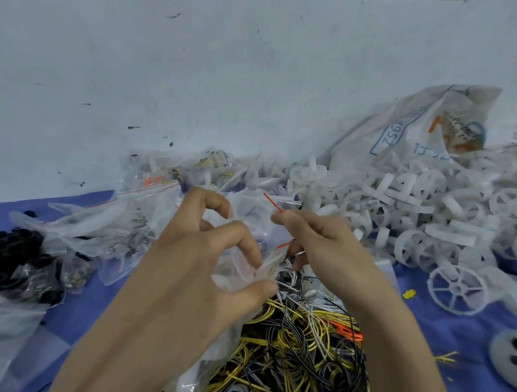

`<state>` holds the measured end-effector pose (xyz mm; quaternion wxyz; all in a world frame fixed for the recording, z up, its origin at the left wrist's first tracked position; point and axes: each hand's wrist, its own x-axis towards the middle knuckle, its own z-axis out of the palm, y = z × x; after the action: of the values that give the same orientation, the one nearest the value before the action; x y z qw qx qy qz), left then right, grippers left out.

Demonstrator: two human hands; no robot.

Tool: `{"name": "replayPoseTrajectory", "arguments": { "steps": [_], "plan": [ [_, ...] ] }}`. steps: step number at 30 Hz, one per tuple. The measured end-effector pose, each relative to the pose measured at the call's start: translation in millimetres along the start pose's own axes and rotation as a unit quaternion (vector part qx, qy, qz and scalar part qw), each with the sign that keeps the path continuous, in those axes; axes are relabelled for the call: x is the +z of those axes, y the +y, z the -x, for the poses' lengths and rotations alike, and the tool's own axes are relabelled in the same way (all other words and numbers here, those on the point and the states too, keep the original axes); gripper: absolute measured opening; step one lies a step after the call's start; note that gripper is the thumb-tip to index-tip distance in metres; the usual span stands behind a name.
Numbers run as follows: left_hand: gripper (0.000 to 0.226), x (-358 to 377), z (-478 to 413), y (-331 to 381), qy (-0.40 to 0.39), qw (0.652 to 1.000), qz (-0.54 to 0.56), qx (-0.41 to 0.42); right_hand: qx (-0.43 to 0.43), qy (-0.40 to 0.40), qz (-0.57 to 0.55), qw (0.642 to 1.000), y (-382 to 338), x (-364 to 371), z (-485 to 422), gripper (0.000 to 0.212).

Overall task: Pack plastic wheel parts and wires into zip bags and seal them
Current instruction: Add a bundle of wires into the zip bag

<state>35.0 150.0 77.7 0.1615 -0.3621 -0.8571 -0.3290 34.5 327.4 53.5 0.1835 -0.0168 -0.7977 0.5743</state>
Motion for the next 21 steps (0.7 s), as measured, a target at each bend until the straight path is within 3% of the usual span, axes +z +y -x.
{"name": "replayPoseTrajectory", "arguments": {
  "steps": [5, 9, 13, 16, 18, 21],
  "plan": [
    [0.01, 8.4, -6.8, -7.7, 0.05, 0.999, 0.005, -0.011, 0.055, 0.046, -0.177, 0.982, 0.3, 12.4, -3.4, 0.022],
    [0.018, 7.2, -12.8, -9.0, 0.159, 0.987, -0.003, 0.029, -0.016, 0.125, -0.211, 0.969, -6.4, 17.7, -3.2, 0.024],
    [0.011, 1.4, -11.7, -1.8, 0.252, 0.955, 0.139, 0.077, -0.213, 0.243, -0.033, 0.946, -19.6, 17.2, 6.9, 0.031],
    [0.012, -0.3, -11.6, -5.3, 0.272, 0.927, 0.24, 0.091, -0.269, 0.329, 0.129, 0.896, -18.2, -2.5, 10.1, 0.038],
    [0.009, 4.5, -13.9, -13.2, 0.247, 0.933, 0.254, 0.071, -0.224, 0.3, 0.14, 0.916, -11.1, -18.9, 9.0, 0.039],
    [0.008, 16.5, -17.3, -23.0, 0.213, 0.957, 0.198, 0.023, -0.094, 0.157, -0.016, 0.983, -0.1, -35.1, 7.3, 0.046]
  ]
}}
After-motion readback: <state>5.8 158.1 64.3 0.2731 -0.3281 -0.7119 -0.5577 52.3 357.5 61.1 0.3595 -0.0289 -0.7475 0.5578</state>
